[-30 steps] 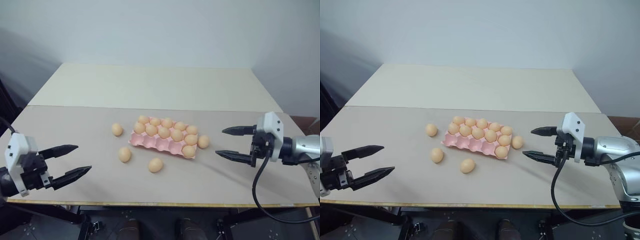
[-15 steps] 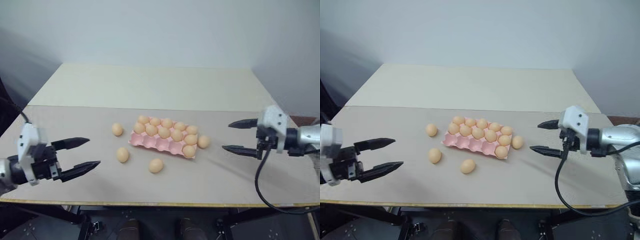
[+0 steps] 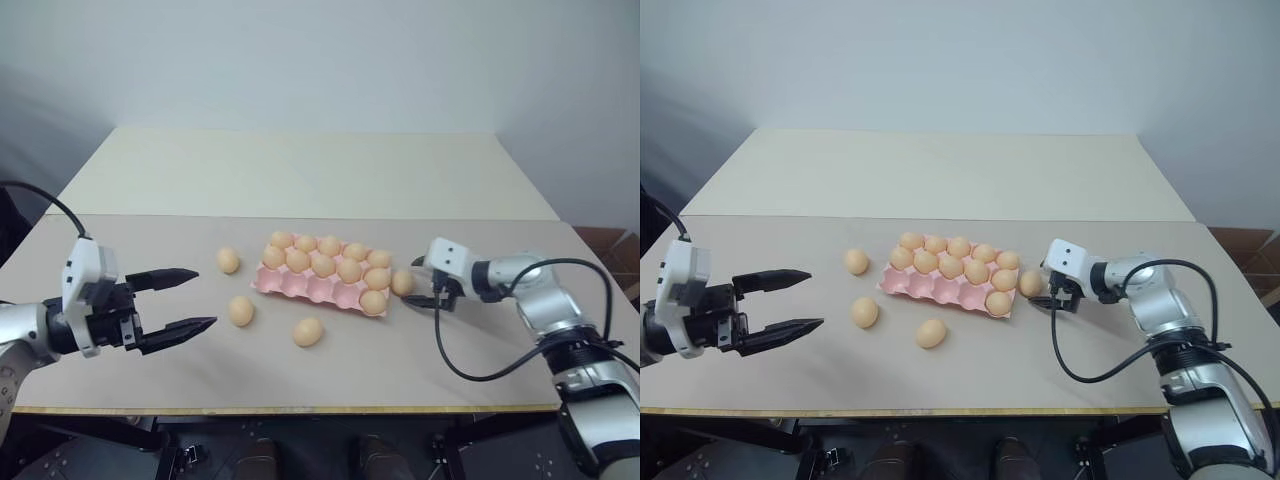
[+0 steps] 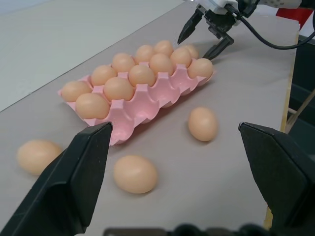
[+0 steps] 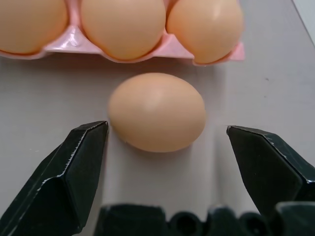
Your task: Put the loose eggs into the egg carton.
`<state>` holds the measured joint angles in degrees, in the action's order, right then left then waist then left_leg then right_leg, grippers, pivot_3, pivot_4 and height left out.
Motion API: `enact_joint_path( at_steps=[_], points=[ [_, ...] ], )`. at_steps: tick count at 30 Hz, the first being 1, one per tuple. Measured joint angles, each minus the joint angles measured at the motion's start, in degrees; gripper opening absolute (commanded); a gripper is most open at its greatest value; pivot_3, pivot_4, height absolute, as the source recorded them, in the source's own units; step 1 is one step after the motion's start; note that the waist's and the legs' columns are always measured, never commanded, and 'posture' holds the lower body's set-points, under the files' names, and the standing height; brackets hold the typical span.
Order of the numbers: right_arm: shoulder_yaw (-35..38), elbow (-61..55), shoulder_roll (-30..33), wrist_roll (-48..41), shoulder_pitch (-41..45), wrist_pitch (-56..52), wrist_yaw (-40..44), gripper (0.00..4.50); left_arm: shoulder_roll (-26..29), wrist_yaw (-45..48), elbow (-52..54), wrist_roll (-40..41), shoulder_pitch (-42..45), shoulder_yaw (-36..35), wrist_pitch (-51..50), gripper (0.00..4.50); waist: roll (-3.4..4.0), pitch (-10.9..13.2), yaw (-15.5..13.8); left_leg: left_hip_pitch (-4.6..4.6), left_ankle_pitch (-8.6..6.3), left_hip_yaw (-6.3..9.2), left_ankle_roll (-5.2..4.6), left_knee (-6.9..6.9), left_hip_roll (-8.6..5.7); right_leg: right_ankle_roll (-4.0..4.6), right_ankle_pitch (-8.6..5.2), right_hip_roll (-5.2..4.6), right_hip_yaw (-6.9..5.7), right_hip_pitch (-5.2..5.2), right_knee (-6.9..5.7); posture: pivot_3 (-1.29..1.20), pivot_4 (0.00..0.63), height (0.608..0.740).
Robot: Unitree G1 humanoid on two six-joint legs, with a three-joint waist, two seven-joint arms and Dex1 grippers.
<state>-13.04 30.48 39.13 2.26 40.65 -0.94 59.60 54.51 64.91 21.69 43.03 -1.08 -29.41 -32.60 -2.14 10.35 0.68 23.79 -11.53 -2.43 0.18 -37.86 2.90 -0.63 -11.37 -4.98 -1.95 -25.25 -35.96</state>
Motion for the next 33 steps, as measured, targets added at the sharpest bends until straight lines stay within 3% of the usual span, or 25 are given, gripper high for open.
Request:
enact_joint_path(
  at_steps=[3, 6, 8, 16, 21, 26, 32, 33],
  points=[
    [0.08, 3.05, -0.81, 0.14, 1.4, 1.71, 0.16, 3.87, 0.26, 0.56, -0.18, -0.12, 0.05, -0.03, 0.04, 4.5, 0.0, 0.0, 0.06, -0.03, 0.0, -0.01, 0.0, 0.0, 0.0, 0.01, -0.01, 0.0, 0.03, 0.01, 0.0, 0.0, 0.15, 0.74],
    [0.37, 4.41, -1.58, -0.4, 1.51, 2.51, 1.03, 2.84, 0.26, 0.96, -0.19, -0.23, -0.08, -0.11, 0.13, 4.5, 0.01, 0.0, 0.08, -0.02, 0.0, -0.01, 0.0, 0.0, 0.01, -0.04, 0.02, 0.01, 0.04, 0.01, -0.01, 0.0, 0.15, 0.74],
    [0.54, 4.34, -1.58, -0.81, 1.45, 2.91, 1.95, 2.5, 0.27, 1.01, -0.26, -0.36, -0.22, -0.37, 0.2, 4.5, 0.01, 0.0, 0.08, -0.03, 0.0, 0.0, 0.0, 0.0, 0.03, -0.11, 0.06, 0.03, 0.03, 0.01, -0.01, 0.0, 0.15, 0.74],
    [4.12, -4.09, 4.19, -3.21, -4.35, 1.94, 4.79, 2.39, 0.34, 1.69, -1.24, -1.42, -1.6, -1.47, 0.96, 4.5, 0.01, 0.01, -0.07, -0.03, 0.0, -0.03, 0.0, 0.0, 0.03, -0.06, 0.03, 0.02, 0.05, 0.01, 0.0, 0.0, 0.15, 0.74],
    [8.38, -16.96, 7.24, -7.6, -6.83, -4.57, 5.56, 2.39, 0.34, 1.71, -1.53, -1.46, -1.53, -1.59, 1.65, 4.5, 0.02, 0.01, 0.31, -0.17, 0.0, -0.13, 0.0, 0.0, 0.09, 0.05, -0.03, 0.08, 0.15, -0.02, -0.11, 0.0, 0.15, 0.74],
    [8.68, -29.44, 2.58, -12.62, -4.62, -13.02, 4.08, 2.39, 0.33, 1.98, -2.36, -1.58, -0.89, -1.21, 2.28, 4.5, 0.01, 0.01, 0.24, -0.37, -0.01, -0.28, 0.01, 0.0, 0.41, 0.26, -0.07, 0.45, 0.38, 0.04, -0.11, 0.0, 0.15, 0.74],
    [1.08, -30.77, -4.77, -10.15, -2.37, -17.61, 0.75, 2.39, 0.33, 2.08, -2.48, -2.27, -0.3, -0.34, 2.42, 4.5, 0.02, 0.01, -0.11, -0.29, -0.02, -0.55, 0.02, 0.0, 0.58, 0.35, -0.02, 0.56, 0.51, -0.12, -0.1, 0.0, 0.15, 0.74],
    [-0.21, -30.37, -5.99, -9.14, -1.72, -18.26, -0.22, 3.05, 0.33, 2.08, -2.48, -2.3, -0.28, -0.32, 2.42, 4.5, 0.01, 0.01, -0.04, -0.28, -0.02, -0.61, 0.02, 0.01, 0.58, 0.35, -0.01, 0.57, 0.56, -0.15, -0.1, 0.0, 0.15, 0.74]
  ],
)
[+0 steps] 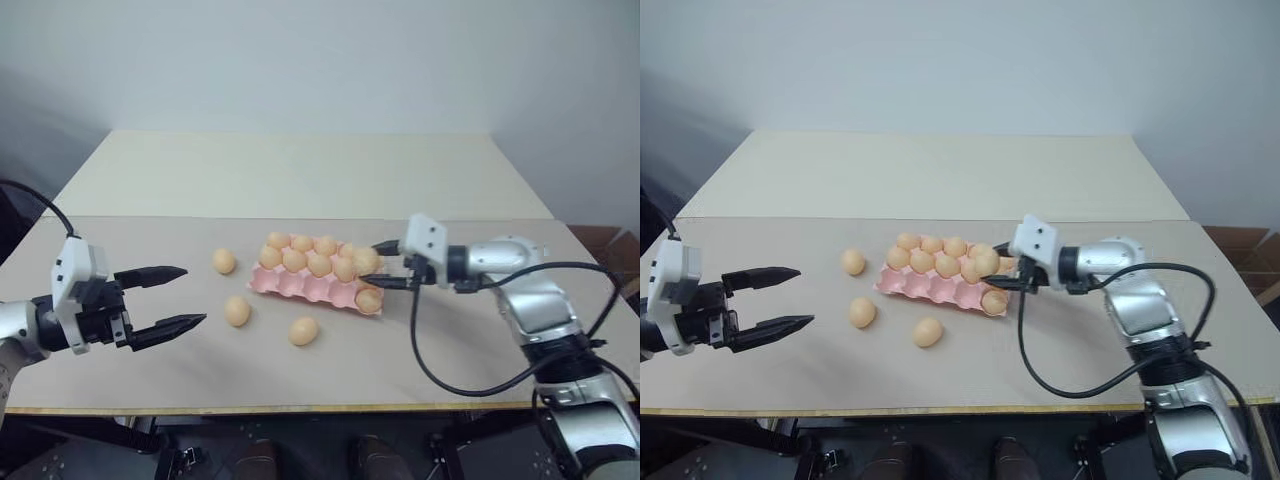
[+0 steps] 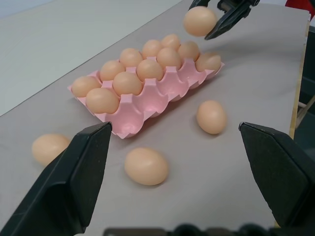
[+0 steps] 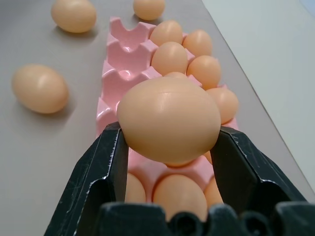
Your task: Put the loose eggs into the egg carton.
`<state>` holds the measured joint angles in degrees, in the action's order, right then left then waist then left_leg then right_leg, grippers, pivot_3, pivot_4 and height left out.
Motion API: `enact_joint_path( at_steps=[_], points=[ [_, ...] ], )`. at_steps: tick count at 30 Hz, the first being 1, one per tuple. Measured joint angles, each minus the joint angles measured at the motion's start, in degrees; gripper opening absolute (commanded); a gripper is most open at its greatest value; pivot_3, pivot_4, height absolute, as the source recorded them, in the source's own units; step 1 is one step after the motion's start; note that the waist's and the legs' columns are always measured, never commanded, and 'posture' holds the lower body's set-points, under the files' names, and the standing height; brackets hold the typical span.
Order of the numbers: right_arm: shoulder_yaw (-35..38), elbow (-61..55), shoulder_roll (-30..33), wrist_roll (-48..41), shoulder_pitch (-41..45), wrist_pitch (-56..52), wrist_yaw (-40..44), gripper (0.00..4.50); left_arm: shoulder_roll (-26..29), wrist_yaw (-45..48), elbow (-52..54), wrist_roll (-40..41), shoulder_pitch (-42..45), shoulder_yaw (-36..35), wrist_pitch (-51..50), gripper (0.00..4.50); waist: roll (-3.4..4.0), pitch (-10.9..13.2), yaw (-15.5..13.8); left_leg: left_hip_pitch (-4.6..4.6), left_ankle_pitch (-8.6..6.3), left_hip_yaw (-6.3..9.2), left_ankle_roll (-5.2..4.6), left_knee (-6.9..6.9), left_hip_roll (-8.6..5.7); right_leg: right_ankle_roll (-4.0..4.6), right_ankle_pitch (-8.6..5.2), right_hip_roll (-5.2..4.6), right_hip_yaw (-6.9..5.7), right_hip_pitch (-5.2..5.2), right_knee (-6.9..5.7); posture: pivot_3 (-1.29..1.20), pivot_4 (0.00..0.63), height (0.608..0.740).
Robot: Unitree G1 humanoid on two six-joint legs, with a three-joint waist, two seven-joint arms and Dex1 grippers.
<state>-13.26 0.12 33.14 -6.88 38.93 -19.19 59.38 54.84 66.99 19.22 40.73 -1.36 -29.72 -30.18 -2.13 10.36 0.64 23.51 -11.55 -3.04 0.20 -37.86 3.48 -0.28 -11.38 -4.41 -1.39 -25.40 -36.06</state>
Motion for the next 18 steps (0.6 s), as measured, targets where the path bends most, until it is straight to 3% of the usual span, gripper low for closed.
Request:
enact_joint_path(
  at_steps=[5, 11, 18],
  points=[
    [-4.54, 1.34, -2.38, 4.06, 0.65, -1.95, -2.58, 4.47, 0.0, 0.0, 0.09, 0.0, -0.1, 0.0, 0.0, 4.5, 0.0, 0.0, -0.06, 0.11, -0.01, -0.08, 0.01, 0.0, 0.0, -0.05, 0.03, 0.0, 0.06, -0.13, 0.0, 0.0, 0.15, 0.74],
    [-5.09, -0.19, -0.99, 4.7, 0.25, -3.3, -2.09, 4.47, 0.02, 0.01, 0.47, 0.0, -1.46, -0.67, -0.01, 4.5, 0.0, 0.0, 0.03, 0.29, -0.01, -0.25, 0.01, 0.0, 0.04, -0.11, 0.12, 0.06, 0.25, -0.5, -0.08, 0.0, 0.15, 0.74],
    [3.33, -7.04, 5.99, -1.76, -4.11, -4.64, 1.73, 4.47, 0.23, 0.18, 0.6, -0.03, -2.02, -0.87, -0.01, 4.5, -0.02, -0.01, -0.19, 0.32, -0.01, -0.35, 0.01, 0.01, 0.04, -0.1, 0.12, 0.06, 0.36, -0.56, -0.07, 0.0, 0.15, 0.74]
  ],
)
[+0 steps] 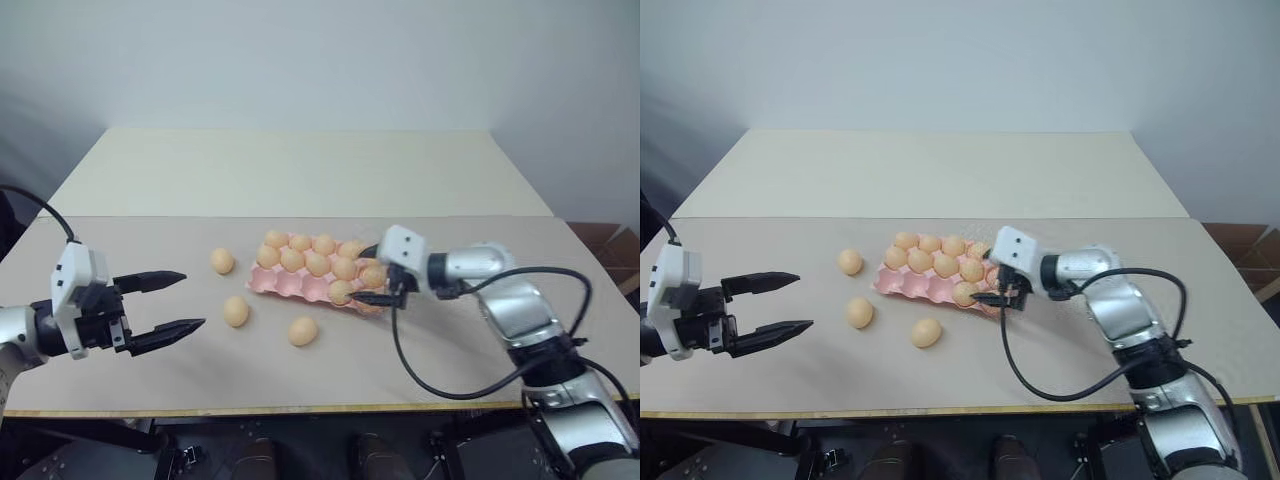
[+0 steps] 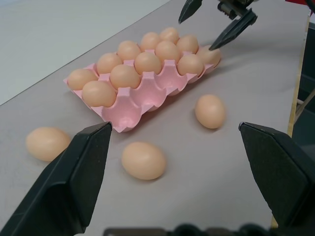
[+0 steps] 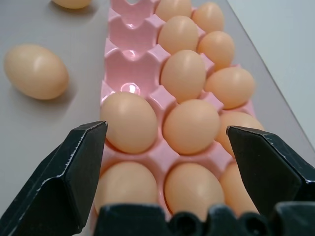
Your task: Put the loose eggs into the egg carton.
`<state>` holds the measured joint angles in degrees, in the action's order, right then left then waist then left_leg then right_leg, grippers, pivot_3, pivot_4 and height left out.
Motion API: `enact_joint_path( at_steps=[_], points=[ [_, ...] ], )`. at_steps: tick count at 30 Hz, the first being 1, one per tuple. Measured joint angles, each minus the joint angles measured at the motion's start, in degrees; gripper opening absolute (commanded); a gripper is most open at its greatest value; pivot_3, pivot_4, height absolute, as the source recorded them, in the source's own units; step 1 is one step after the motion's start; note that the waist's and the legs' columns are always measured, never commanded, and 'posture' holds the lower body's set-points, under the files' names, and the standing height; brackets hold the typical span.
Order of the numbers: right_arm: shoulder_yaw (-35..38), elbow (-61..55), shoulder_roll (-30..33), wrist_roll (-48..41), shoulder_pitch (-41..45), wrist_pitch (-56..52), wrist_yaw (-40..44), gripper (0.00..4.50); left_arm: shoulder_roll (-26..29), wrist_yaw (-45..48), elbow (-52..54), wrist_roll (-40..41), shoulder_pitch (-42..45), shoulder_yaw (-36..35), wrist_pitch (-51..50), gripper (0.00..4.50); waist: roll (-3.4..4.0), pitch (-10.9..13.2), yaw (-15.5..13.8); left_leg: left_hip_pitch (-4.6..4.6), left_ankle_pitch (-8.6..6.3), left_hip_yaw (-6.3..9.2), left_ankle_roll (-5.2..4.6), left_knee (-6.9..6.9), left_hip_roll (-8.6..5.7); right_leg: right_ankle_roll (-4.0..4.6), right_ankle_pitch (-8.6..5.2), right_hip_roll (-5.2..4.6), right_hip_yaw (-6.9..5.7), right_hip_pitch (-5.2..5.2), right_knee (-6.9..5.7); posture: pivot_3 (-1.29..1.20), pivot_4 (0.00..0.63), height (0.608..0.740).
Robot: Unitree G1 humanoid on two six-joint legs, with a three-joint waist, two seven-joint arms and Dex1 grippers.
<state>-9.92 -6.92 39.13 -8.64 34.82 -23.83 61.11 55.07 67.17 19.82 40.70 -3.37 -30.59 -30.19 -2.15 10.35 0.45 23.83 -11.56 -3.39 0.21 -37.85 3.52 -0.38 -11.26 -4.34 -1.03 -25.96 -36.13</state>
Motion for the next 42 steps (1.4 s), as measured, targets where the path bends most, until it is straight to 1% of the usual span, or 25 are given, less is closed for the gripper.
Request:
enact_joint_path(
  at_steps=[4, 7, 11, 14, 16, 20, 24, 29, 31, 34, 37, 39, 42],
  points=[
    [6.09, -3.7, 3.96, -6.69, -3.9, -0.24, 3.71, 4.47, 0.94, 0.61, -0.55, -0.06, 0.12, -0.09, 0.0, 4.5, -0.01, 0.0, 0.04, 0.0, 0.0, -0.05, 0.0, 0.0, 0.02, 0.02, 0.0, 0.03, 0.06, -0.05, -0.01, 0.0, 0.15, 0.74],
    [12.88, -6.35, 8.04, -12.85, -7.74, -0.27, 7.51, 4.47, 1.3, 1.65, -0.84, -0.11, -0.92, -1.6, 0.19, 4.5, -0.01, 0.0, 0.08, -0.01, 0.0, -0.09, 0.0, 0.01, 0.04, 0.06, -0.02, 0.03, 0.11, -0.06, 0.01, 0.0, 0.15, 0.74],
    [21.83, -8.9, 14.39, -19.19, -16.33, -0.3, 13.02, 4.47, 1.32, 4.56, -2.62, -0.25, -4.83, -6.0, 1.58, 4.5, -0.02, 0.0, 0.16, -0.04, -0.02, -0.15, 0.02, 0.04, 0.07, 0.13, -0.07, 0.03, 0.15, -0.08, 0.03, 0.0, 0.15, 0.74],
    [26.29, -10.39, 16.68, -22.2, -23.06, -0.4, 16.04, 4.47, 1.42, 6.13, -3.36, -0.46, -6.84, -8.38, 2.15, 4.5, -0.03, -0.01, 0.05, -0.08, -0.03, -0.15, 0.03, 0.04, 0.1, 0.13, -0.07, 0.04, 0.14, -0.06, 0.03, 0.0, 0.15, 0.74],
    [26.99, -11.36, 16.75, -22.99, -25.52, -0.39, 15.91, 4.47, 1.41, 6.17, -3.47, -0.82, -7.24, -8.76, 2.49, 4.5, -0.03, -0.01, 0.12, -0.14, -0.03, -0.18, 0.04, 0.03, 0.12, 0.12, -0.03, 0.04, 0.16, -0.06, 0.01, 0.0, 0.15, 0.74],
    [26.4, -12.73, 16.2, -23.28, -24.66, -0.39, 13.41, 4.47, 1.3, 5.9, -2.59, -0.96, -7.45, -8.56, 2.51, 4.5, -0.04, -0.02, 0.32, -0.22, -0.15, -0.27, 0.25, 0.03, 0.18, 0.13, -0.02, 0.07, 0.2, -0.07, 0.01, 0.0, 0.15, 0.74],
    [23.44, -12.79, 15.89, -23.44, -21.52, -0.12, 12.52, 4.47, 1.22, 5.47, -2.26, -0.94, -7.38, -8.32, 2.51, 4.5, -0.04, -0.02, 0.25, -0.09, -0.09, -0.29, 0.13, 0.04, 0.2, 0.15, -0.03, 0.12, 0.22, -0.14, 0.05, 0.0, 0.15, 0.74],
    [14.77, -11.43, 12.59, -19.18, -14.17, 2.99, 11.51, 4.47, 1.21, 5.23, -1.6, -0.85, -6.55, -7.23, 2.5, 4.5, -0.05, -0.02, 0.27, -0.08, -0.09, -0.34, 0.13, 0.03, 0.2, 0.14, -0.02, 0.12, 0.27, -0.16, 0.05, 0.0, 0.15, 0.74],
    [9.18, -9.92, 8.59, -15.51, -9.36, 3.98, 9.94, 4.47, 1.17, 4.57, -1.23, -0.79, -5.66, -5.83, 2.38, 4.5, -0.06, -0.03, 0.46, -0.11, -0.08, -0.35, 0.13, 0.02, 0.22, 0.17, 0.02, 0.15, 0.28, -0.18, 0.02, 0.0, 0.15, 0.74],
    [1.28, -8.43, 3.86, -10.12, -4.95, 6.35, 8.45, 4.47, 1.03, 3.96, 0.0, -0.11, -5.02, -3.88, 2.08, 4.5, -0.05, -0.03, 0.36, -0.07, -0.08, -0.33, 0.13, 0.02, 0.3, 0.2, 0.02, 0.28, 0.29, -0.21, -0.01, 0.0, 0.15, 0.74],
    [-5.5, -5.86, -0.48, -4.21, -1.55, 9.12, 7.29, 4.47, 0.9, 3.49, 0.3, -0.08, -4.43, -2.78, 1.65, 4.5, -0.07, -0.04, 0.35, -0.03, -0.08, -0.33, 0.13, 0.02, 0.32, 0.14, 0.07, 0.34, 0.3, -0.23, 0.0, 0.0, 0.15, 0.74],
    [-11.39, -3.42, -4.82, 0.9, 1.13, 11.74, 6.26, 4.47, 0.91, 3.43, 0.35, -0.09, -4.15, -2.5, 1.61, 4.5, -0.08, -0.04, 0.36, -0.02, -0.08, -0.32, 0.13, 0.02, 0.32, 0.12, 0.09, 0.35, 0.3, -0.23, 0.0, 0.0, 0.15, 0.74],
    [-16.24, -0.93, -9.58, 4.93, 2.0, 12.98, 4.62, 4.47, 0.91, 3.46, 0.39, -0.09, -3.99, -2.27, 1.57, 4.5, -0.09, -0.05, 0.35, -0.02, -0.08, -0.32, 0.13, 0.02, 0.33, -0.01, 0.18, 0.36, 0.29, -0.23, -0.01, 0.0, 0.15, 0.74]
  ],
)
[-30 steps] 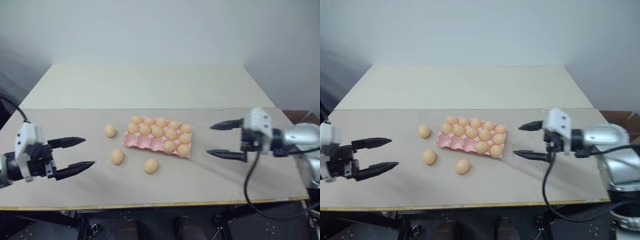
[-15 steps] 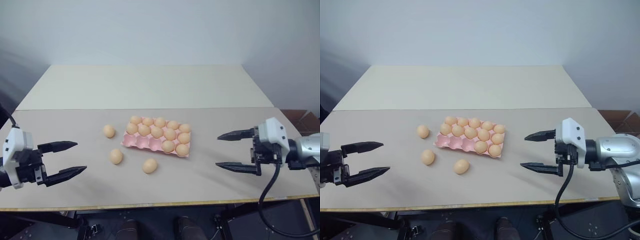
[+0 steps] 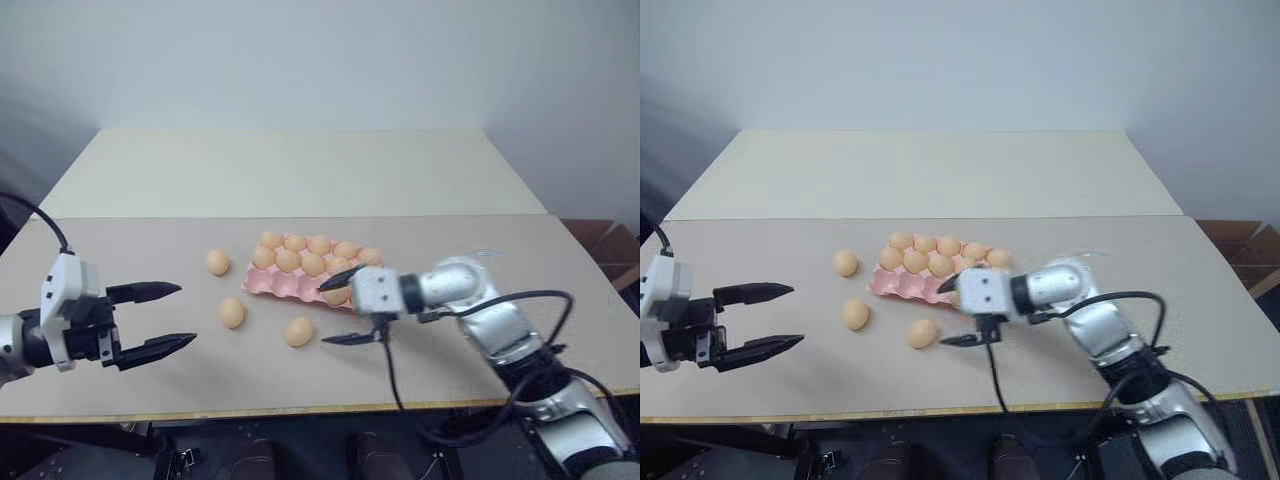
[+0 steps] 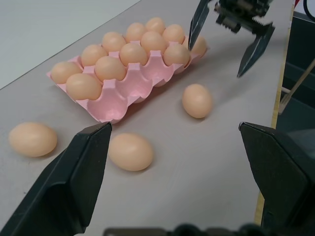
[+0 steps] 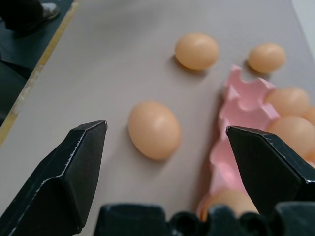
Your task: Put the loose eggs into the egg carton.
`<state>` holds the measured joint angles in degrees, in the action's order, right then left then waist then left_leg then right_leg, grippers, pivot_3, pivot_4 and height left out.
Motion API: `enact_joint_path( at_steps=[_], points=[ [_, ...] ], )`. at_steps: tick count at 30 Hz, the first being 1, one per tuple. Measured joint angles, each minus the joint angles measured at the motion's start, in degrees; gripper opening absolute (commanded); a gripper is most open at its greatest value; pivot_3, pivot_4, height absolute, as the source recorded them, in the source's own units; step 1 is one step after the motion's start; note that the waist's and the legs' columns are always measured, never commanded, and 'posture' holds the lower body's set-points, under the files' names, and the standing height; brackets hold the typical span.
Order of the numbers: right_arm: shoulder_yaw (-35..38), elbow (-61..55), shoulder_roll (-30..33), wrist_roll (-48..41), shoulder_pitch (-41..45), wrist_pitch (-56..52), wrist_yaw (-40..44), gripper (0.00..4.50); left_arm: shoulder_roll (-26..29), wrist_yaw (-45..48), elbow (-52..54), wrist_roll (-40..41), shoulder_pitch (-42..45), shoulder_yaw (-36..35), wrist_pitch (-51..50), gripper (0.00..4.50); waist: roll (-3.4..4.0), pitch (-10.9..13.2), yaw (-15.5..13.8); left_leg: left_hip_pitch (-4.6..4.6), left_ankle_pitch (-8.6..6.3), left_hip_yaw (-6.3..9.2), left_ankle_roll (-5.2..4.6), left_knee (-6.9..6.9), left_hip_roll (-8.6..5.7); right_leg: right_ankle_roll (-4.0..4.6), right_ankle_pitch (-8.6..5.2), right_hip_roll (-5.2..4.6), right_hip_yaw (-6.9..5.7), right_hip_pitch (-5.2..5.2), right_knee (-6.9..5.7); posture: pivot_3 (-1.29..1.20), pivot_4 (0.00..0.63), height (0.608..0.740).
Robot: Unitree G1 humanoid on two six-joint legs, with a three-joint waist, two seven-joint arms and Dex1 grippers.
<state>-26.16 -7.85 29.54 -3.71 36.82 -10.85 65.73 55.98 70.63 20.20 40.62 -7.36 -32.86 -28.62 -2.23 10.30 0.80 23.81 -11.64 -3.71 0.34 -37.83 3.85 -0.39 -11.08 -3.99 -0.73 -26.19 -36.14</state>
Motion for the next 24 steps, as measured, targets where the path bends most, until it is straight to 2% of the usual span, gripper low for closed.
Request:
enact_joint_path(
  at_steps=[3, 7, 13, 15, 20, 24],
  points=[
    [-3.41, 2.54, -4.22, 3.47, 0.56, 0.64, -2.15, 4.47, 0.0, 0.03, 0.08, 0.01, -0.17, -0.07, -0.06, 4.5, -0.02, -0.01, -0.08, 0.0, 0.0, 0.0, 0.0, -0.01, 0.0, 0.07, 0.01, -0.01, 0.0, 0.01, 0.0, 0.0, 0.15, 0.74],
    [-6.37, 4.73, -6.1, 6.86, 0.74, 1.58, -3.43, 4.47, 0.01, 0.06, 0.28, 0.01, -0.74, -0.35, -0.13, 4.5, -0.05, -0.03, -0.12, -0.02, 0.01, 0.0, 0.01, -0.03, -0.01, 0.26, -0.08, -0.02, -0.01, 0.02, -0.01, 0.0, 0.15, 0.74],
    [-7.04, 7.6, -6.82, 11.3, 0.76, 3.33, -5.31, 2.5, 0.02, 0.03, 0.58, 0.02, -1.55, -1.19, -0.17, 4.5, -0.11, -0.07, -0.04, -0.03, 0.01, 0.0, 0.01, -0.03, 0.07, 0.27, -0.06, 0.05, -0.01, 0.01, -0.04, 0.0, 0.15, 0.74],
    [-7.05, 8.13, -7.42, 11.82, 0.76, 3.9, -5.83, 2.02, 0.02, -0.05, 1.07, 0.02, -1.6, -1.21, -0.17, 4.5, -0.11, -0.07, -0.03, -0.04, 0.01, 0.0, 0.01, -0.03, 0.09, 0.27, -0.05, 0.08, -0.01, 0.01, -0.05, 0.0, 0.15, 0.74],
    [-6.5, 8.11, -7.79, 11.15, 0.76, 3.84, -5.24, 1.97, 0.02, -0.34, 1.48, 0.02, -1.61, -1.23, -0.17, 4.5, -0.11, -0.07, -0.02, -0.05, 0.01, 0.0, 0.01, -0.03, 0.1, 0.28, -0.05, 0.09, 0.0, 0.01, -0.05, 0.0, 0.15, 0.74],
    [-1.92, 5.06, -9.37, 6.38, 1.44, -0.15, -5.02, 1.97, 0.02, -0.64, 1.47, 0.01, -1.59, -1.69, -0.16, 4.5, -0.11, -0.07, 0.04, -0.05, 0.01, 0.0, 0.01, -0.03, 0.11, 0.24, 0.0, 0.1, 0.0, 0.01, -0.07, 0.0, 0.15, 0.74]
  ],
)
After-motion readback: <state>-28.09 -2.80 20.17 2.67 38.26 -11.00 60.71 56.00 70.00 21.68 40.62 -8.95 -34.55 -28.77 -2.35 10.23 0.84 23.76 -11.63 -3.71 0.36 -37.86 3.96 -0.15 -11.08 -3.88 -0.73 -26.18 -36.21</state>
